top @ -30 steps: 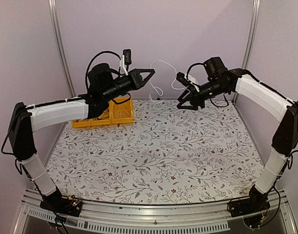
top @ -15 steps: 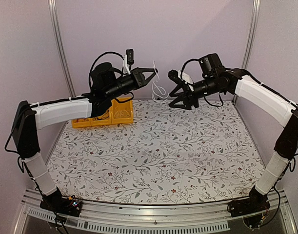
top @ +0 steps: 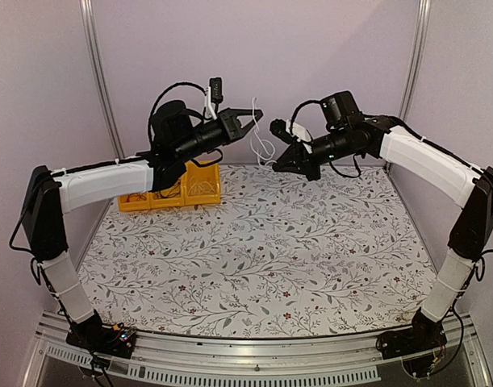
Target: Untangle the cables
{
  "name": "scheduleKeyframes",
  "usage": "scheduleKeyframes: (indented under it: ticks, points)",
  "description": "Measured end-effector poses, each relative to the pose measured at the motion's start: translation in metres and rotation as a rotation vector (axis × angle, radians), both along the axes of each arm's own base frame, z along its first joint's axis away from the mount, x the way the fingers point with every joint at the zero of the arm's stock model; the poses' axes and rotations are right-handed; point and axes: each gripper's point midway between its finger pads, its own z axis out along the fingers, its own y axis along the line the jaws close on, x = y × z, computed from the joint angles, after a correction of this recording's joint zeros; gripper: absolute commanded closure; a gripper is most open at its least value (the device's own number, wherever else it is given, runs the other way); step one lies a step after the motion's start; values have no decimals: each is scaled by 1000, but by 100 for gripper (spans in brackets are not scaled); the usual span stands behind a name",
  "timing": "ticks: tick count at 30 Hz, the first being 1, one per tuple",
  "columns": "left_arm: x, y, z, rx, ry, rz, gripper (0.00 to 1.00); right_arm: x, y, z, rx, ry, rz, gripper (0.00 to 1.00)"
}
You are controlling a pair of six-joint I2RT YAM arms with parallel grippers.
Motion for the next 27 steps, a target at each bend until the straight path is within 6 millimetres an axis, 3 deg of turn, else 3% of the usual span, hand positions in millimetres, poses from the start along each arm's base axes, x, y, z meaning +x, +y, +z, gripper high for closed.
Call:
scheduleKeyframes:
  ticks: [6, 9, 14, 16, 18, 23, 27]
  points:
    - [6, 5, 3, 6, -12, 24, 100, 6, -2, 0, 12, 29, -38, 100]
    - [23, 24, 0, 27, 4, 108, 100, 13, -14, 0, 55, 98, -82, 100]
    - [56, 91, -3, 46, 55, 335, 100, 55, -86, 6, 190, 293, -307, 100]
    - [62, 110, -4, 46, 68, 392, 100, 68, -112, 9, 249, 360, -391, 100]
    - [62, 115, -5, 46, 75, 404, 100, 79, -136, 5, 287, 421, -480, 100]
    - [57, 105, -11, 54, 89, 386, 100, 84, -139, -16, 259, 476, -575, 100]
    - [66, 106, -9, 68, 81, 403, 100, 80, -127, -18, 245, 478, -543, 100]
